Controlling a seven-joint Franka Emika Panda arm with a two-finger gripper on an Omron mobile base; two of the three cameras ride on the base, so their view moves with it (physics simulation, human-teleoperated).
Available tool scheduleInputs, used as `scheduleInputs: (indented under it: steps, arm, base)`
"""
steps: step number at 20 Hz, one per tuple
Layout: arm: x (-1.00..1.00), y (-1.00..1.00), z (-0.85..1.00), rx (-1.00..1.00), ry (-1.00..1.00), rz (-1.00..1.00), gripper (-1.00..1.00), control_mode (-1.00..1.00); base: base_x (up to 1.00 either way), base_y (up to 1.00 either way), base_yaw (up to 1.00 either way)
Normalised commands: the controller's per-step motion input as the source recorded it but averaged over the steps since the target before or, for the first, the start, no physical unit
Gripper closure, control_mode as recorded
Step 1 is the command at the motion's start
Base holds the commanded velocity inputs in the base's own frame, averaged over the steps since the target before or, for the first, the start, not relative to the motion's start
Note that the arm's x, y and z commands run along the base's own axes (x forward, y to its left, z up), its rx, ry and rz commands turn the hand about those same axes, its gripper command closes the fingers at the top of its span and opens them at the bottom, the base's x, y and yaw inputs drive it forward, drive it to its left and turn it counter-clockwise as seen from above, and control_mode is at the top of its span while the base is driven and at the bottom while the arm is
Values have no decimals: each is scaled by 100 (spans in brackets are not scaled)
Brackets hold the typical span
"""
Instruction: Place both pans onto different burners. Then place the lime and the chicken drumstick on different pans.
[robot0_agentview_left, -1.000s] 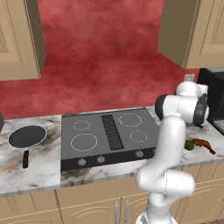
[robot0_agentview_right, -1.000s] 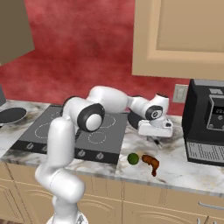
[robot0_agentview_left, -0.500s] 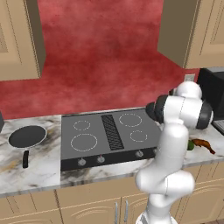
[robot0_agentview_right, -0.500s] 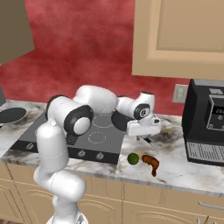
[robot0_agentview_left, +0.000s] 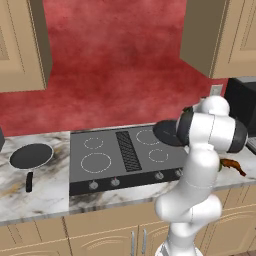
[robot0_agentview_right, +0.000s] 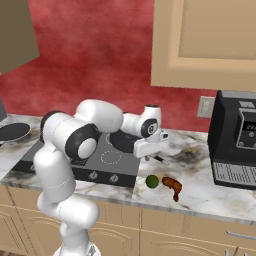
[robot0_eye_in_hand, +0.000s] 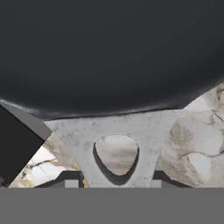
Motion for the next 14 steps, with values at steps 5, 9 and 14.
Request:
scheduleInputs:
  steps: [5,9,14]
  arm:
    - [2,27,-1,0,0,25,100,-100]
    - [0,24,-7,0,0,24,100,-100]
    - [2,28,-23,0,0,19,100,-100]
  base:
    - [0,0,0]
    - [0,0,0]
    - [0,0,0]
